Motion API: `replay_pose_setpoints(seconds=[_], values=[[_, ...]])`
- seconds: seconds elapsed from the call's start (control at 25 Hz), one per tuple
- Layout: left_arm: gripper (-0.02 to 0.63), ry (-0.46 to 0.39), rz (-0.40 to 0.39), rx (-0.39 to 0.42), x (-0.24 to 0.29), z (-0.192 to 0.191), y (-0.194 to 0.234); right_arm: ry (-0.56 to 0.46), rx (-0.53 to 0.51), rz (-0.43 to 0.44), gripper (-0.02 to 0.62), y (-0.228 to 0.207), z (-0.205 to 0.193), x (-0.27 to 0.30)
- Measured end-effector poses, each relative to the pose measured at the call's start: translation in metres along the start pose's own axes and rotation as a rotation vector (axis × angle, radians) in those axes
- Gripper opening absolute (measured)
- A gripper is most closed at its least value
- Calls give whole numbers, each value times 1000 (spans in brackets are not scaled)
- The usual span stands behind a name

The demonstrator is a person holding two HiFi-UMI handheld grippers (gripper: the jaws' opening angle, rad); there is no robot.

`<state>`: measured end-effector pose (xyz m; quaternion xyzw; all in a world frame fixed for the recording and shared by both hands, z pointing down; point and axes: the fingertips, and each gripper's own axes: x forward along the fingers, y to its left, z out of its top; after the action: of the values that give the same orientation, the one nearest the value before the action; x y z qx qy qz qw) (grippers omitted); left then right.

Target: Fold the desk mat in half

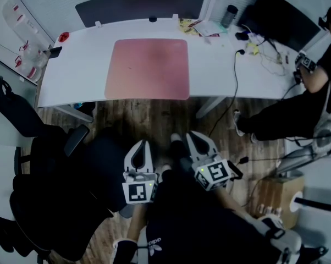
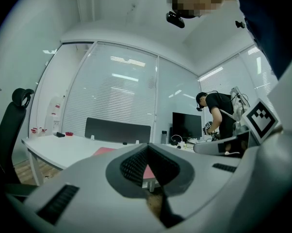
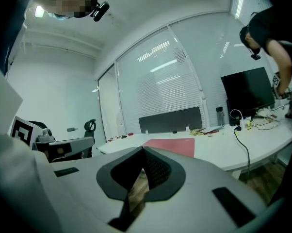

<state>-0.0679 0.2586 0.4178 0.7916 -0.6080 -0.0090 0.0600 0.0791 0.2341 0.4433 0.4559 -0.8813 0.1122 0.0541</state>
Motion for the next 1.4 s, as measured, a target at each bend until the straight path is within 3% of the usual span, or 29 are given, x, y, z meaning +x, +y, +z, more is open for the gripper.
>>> replay_pose_setpoints(seconds=[0.64, 1.0, 1.4], values=[[2, 0, 123, 4, 134, 17, 45, 9, 1, 125, 2, -83, 52, 136], [2, 12, 190, -8, 180, 17, 62, 34, 1, 162, 2, -119, 62, 180], [2, -16, 214, -4, 228, 21, 67, 29, -18, 170, 2, -159, 73, 212]])
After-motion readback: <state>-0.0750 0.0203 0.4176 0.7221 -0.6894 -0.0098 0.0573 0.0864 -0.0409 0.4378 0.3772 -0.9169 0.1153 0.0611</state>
